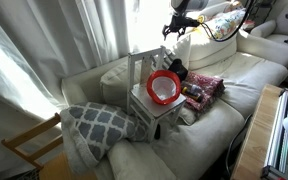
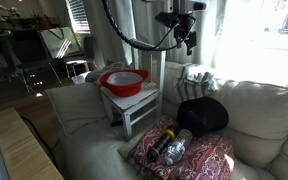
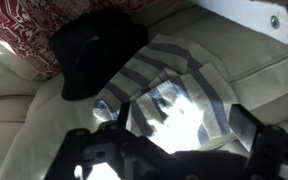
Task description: Flip the orange hat on the chair seat upside down, pick up a towel on the pillow and place it in the orange hat
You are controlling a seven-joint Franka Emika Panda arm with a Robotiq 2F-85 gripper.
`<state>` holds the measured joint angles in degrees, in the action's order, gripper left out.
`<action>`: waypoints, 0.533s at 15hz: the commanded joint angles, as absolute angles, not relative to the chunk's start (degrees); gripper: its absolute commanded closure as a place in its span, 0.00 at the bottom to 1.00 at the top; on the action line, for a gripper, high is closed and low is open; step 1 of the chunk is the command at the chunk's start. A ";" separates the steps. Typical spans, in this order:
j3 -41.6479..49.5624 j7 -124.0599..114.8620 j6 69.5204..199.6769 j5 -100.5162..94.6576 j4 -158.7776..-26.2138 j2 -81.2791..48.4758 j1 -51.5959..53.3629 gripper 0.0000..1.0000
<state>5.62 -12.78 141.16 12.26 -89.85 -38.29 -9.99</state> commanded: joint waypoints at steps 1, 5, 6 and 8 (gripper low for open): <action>5.67 -12.74 140.96 12.32 -89.65 -38.34 -10.00 0.00; 6.97 -14.06 140.45 10.98 -87.31 -40.46 -9.49 0.00; 7.46 -14.74 139.72 10.65 -85.93 -41.65 -9.49 0.00; 7.14 -14.01 139.77 11.39 -82.40 -44.90 -10.61 0.00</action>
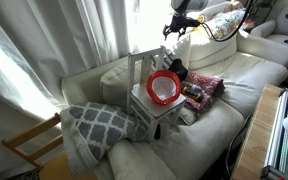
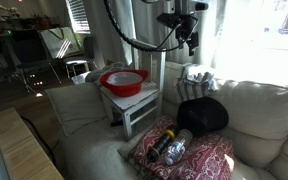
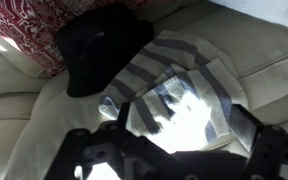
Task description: Flip the orange hat on the chair seat upside down, pick up a towel on the pillow and place it in the orange hat
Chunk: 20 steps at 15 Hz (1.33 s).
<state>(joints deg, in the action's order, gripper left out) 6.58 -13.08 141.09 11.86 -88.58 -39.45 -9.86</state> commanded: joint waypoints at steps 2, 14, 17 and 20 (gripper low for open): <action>6.60 -13.74 139.35 12.38 -78.67 -48.10 -11.80 0.00; 3.00 -13.42 136.47 15.77 -58.80 -64.07 -17.67 0.00; 3.20 -15.38 136.58 16.05 -55.10 -66.91 -17.96 0.00; 3.84 -14.66 138.31 14.90 -58.95 -64.47 -17.24 0.00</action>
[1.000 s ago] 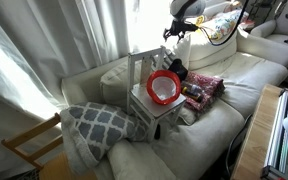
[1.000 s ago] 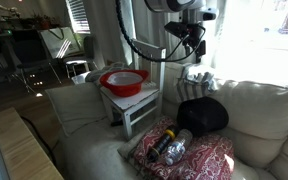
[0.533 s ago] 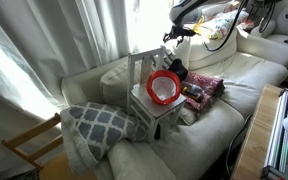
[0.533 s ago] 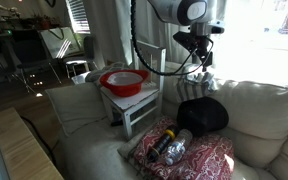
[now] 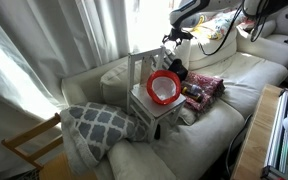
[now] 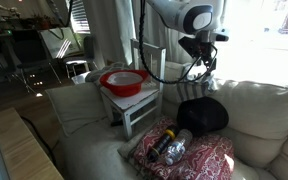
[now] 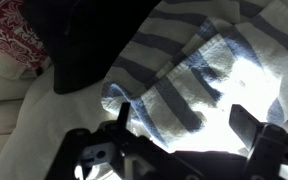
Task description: Flip the orange hat on the chair seat upside down, pick up a towel on the pillow and place it in the orange hat
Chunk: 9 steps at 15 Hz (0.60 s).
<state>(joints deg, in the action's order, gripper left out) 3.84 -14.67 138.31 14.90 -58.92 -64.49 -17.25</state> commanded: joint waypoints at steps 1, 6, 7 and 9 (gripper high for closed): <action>3.83 -14.79 138.30 14.92 -58.39 -64.89 -17.29 0.00; 3.80 -14.98 138.22 14.97 -57.45 -65.40 -17.29 0.00; 3.80 -14.99 138.21 14.98 -57.36 -65.45 -17.29 0.00; -0.92 -10.01 138.12 17.90 -53.58 -68.15 -20.64 0.00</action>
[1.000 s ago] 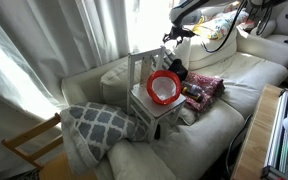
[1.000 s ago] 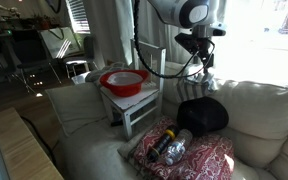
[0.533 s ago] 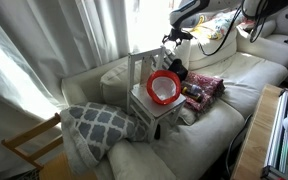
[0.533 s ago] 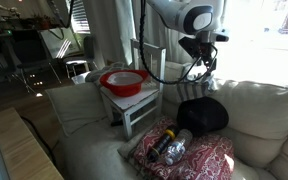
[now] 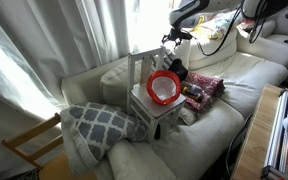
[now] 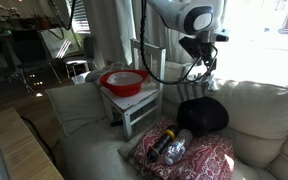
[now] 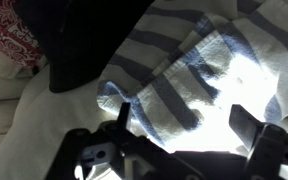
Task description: Flip the orange hat on the chair seat upside down, pick up a towel on the pillow and place it in the orange hat
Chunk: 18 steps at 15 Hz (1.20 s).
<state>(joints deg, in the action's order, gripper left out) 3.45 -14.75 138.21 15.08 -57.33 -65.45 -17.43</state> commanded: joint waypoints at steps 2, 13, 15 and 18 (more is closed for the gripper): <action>-4.59 -2.91 139.04 19.15 -51.68 -69.56 -22.78 0.00; -11.18 27.37 139.25 17.49 -44.68 -77.25 -27.15 0.00; -11.25 28.79 142.21 17.95 -43.45 -78.52 -27.17 0.00; -11.34 30.05 147.23 17.98 -42.19 -79.75 -27.12 0.00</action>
